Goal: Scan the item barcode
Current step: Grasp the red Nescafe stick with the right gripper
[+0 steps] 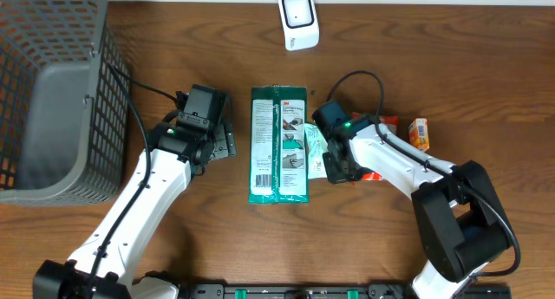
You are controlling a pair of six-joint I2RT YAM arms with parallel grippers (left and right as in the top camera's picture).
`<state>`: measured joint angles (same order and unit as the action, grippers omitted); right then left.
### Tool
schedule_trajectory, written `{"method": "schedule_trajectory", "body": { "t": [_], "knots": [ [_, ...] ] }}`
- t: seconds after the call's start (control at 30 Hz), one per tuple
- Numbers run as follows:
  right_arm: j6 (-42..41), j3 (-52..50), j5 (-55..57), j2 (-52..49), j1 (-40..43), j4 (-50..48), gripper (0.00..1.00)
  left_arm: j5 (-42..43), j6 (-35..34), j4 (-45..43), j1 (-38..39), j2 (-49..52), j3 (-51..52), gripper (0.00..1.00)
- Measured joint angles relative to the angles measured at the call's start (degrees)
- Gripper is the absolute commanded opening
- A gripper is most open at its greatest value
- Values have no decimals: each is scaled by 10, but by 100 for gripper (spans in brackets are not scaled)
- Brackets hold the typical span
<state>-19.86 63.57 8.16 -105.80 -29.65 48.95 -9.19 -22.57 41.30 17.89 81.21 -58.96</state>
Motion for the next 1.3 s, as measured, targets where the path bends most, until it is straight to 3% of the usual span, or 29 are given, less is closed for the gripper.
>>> {"method": "schedule_trajectory", "body": {
  "t": [0.23,0.47,0.63,1.0,1.03,1.1,1.2,1.3],
  "knots": [
    [0,7,0,7,0,49,1,0,0,0,0,0,0,88],
    [0,55,-14,104,0,97,1,0,0,0,0,0,0,88],
    [0,61,-62,165,0,82,1,0,0,0,0,0,0,88],
    [0,62,-235,167,5,7,1,0,0,0,0,0,0,88],
    [-1,62,-242,167,5,10,5,0,0,0,0,0,0,88],
    [-5,62,-241,167,5,27,24,0,0,0,0,0,0,88],
    [-18,61,-214,167,5,54,36,0,0,0,0,0,0,88],
    [-43,52,-176,167,5,58,37,0,0,0,0,0,0,88]
  ]
}}
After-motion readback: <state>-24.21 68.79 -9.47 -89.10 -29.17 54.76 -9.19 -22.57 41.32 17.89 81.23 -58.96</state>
